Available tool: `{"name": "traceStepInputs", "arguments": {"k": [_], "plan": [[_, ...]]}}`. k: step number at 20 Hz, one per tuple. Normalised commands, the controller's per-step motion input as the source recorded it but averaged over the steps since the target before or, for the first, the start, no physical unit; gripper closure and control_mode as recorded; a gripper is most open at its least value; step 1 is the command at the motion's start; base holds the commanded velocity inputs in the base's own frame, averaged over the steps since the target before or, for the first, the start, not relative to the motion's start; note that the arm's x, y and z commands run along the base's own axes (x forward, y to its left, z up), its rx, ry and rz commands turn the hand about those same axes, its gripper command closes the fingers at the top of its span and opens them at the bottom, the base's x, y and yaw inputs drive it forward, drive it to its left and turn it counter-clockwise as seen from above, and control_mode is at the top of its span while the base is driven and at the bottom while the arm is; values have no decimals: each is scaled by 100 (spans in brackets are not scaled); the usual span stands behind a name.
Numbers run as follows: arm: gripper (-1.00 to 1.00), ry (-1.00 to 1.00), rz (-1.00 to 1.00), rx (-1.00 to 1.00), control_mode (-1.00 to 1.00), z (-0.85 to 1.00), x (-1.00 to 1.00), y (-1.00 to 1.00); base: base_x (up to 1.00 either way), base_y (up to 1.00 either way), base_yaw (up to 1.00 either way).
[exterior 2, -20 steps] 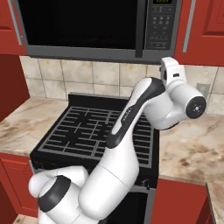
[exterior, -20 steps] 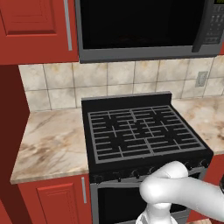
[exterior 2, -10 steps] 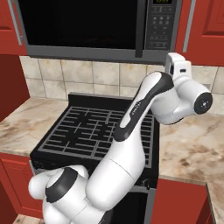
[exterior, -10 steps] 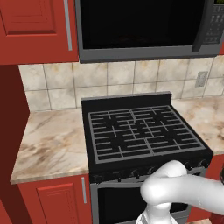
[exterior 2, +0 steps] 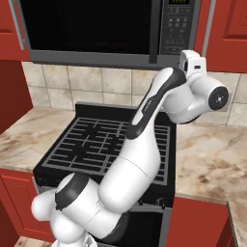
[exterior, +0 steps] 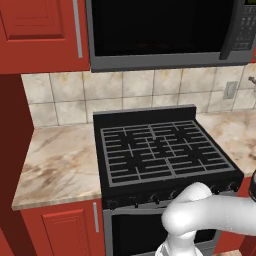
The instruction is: Transport the steak from the fridge to the microwave and turn on the microwave.
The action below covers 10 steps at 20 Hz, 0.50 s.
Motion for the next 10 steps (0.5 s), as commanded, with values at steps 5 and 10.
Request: {"name": "traceStepInputs", "arguments": {"k": [5, 10], "plan": [[-100, 3, 1, 2, -100, 24, 6, 0, 0, 0, 0], [-100, 0, 0, 0, -100, 6, 4, 0, 0, 0, 0]]}}
